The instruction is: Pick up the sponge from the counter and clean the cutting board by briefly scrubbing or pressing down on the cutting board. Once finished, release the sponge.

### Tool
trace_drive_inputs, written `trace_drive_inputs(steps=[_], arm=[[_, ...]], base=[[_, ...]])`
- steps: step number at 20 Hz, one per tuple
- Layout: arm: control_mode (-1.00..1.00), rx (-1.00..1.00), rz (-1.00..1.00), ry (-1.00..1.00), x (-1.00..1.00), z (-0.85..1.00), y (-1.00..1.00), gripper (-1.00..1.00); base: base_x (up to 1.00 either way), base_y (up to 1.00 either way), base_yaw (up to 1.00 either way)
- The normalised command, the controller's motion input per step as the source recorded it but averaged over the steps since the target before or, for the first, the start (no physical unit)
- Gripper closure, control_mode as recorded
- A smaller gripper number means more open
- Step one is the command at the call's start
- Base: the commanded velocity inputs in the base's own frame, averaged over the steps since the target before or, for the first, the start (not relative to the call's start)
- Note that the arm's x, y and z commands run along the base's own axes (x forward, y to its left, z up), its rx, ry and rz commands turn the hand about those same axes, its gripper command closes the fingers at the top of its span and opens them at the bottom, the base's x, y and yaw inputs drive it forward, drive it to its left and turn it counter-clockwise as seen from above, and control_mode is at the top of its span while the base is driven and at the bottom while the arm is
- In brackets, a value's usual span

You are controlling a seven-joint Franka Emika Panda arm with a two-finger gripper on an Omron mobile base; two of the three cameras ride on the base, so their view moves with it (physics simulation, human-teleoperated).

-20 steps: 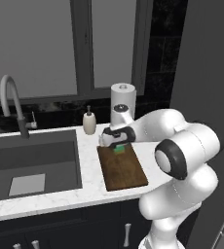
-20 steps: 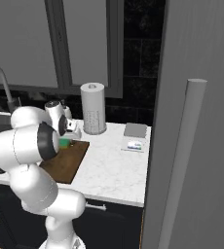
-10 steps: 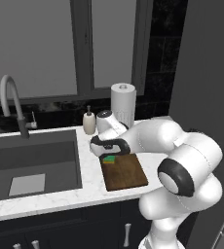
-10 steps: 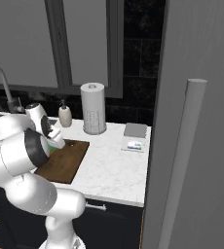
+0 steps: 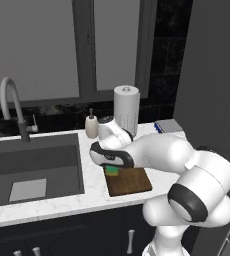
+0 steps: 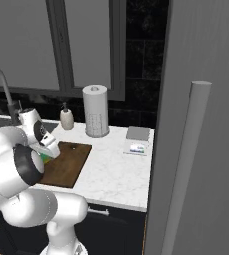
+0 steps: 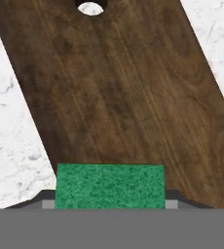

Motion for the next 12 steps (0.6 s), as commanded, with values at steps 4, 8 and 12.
trace_drive_inputs(steps=[4,8,12], arm=[[-1.0,0.0,0.0,-0.04,-0.43,-0.24,0.0,1.0],[-1.0,-0.01,0.0,-0.02,-0.09,-0.34,0.0,1.0],[-1.0,0.0,0.0,-0.02,0.0,-0.36,0.0,1.0]], base=[[0.0,0.0,0.0],[0.0,0.0,0.0],[0.0,0.0,0.0]])
